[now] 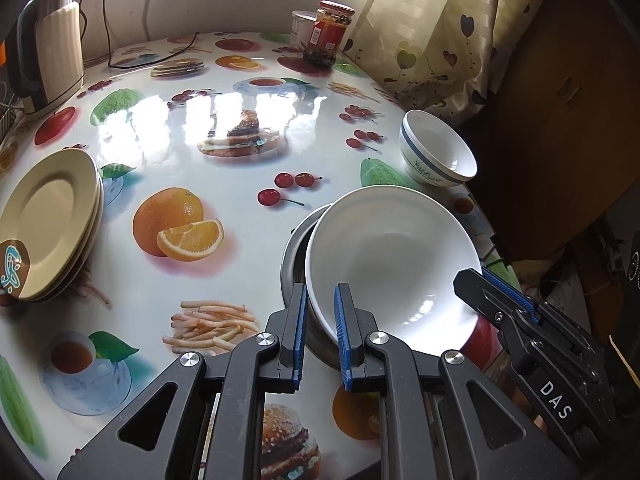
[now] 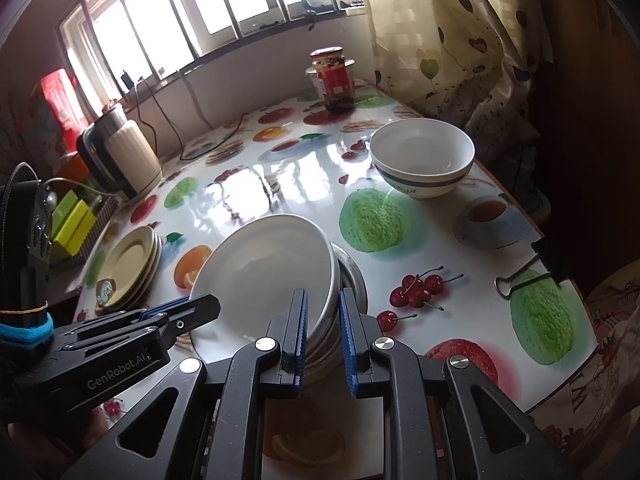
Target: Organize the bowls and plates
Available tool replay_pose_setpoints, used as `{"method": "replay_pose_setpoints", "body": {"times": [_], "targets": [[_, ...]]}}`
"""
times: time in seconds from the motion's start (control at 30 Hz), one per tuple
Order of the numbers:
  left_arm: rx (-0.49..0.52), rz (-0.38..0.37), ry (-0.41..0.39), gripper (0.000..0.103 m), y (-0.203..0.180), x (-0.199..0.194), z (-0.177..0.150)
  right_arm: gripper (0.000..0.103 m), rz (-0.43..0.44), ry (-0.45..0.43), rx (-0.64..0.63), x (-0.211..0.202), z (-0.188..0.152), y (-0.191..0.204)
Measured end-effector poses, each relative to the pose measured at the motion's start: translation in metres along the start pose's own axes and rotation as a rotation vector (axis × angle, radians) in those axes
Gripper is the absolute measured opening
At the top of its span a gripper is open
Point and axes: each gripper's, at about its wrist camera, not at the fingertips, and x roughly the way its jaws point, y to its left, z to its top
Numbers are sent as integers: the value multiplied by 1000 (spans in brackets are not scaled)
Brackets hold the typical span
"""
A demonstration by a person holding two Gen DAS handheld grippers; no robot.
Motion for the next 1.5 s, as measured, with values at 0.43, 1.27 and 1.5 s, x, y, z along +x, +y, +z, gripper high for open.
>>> {"method": "replay_pose_setpoints", "body": {"times": [0.43,1.27,1.5], "targets": [[11,4,-10,14,-5,-1,1,16,5,9,14,3,-6,-3],[5,-13,-35,17,-4,-7,6,18,8,15,33,4,-6,-5],[1,-20,-89,17,-5,-17,12,20,12,3,35,3,-5,-6]]}}
